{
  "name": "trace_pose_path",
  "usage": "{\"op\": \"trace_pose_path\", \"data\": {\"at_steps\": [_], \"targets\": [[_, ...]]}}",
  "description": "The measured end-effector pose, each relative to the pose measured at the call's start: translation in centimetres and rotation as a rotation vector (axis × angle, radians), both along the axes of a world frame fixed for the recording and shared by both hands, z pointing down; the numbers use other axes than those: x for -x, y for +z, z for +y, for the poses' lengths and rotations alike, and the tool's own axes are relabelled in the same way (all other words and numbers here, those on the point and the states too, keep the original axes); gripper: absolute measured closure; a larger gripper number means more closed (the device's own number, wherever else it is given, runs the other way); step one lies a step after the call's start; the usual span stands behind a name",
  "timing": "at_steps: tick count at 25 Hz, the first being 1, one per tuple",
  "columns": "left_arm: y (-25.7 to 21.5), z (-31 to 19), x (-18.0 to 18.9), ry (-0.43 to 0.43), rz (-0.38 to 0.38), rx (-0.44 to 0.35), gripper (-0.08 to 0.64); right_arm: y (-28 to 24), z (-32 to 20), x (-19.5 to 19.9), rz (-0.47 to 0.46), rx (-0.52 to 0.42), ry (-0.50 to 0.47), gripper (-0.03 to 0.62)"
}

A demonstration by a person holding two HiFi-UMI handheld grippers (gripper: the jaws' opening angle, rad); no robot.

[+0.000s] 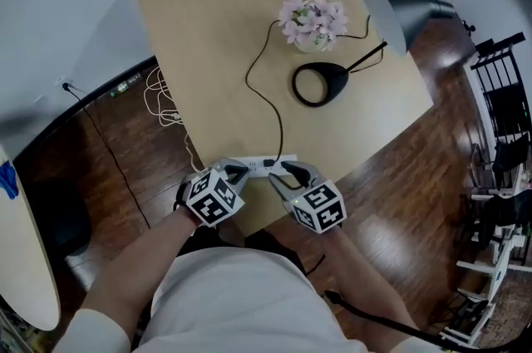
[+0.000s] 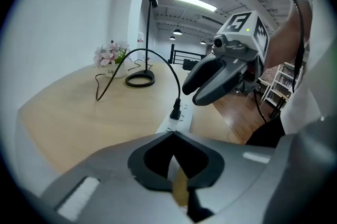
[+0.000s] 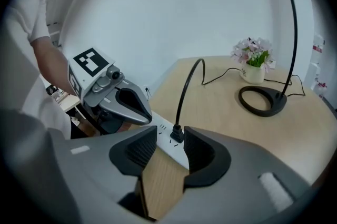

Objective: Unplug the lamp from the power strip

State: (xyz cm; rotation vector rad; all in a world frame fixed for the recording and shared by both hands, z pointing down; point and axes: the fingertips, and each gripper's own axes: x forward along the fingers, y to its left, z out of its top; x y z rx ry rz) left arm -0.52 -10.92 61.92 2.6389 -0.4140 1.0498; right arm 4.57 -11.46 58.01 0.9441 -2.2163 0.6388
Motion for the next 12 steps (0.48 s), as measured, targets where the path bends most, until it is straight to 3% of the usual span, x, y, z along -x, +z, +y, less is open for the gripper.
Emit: {"op": "trace_pose_path", "data": {"at_steps": [5,12], "targets": [[1.2,-0.1,-0.4,0.001,-0.072,-0.014,0.560,1.4,-1.3,0.7,0.010,0.023,-0.076,0.448],[1.7,-0.1,-0.4,-0.007,-0.132,-0.031,0.560,2.4,-2.0,0.8,0.004,0.048,-0.109,0.518]]}}
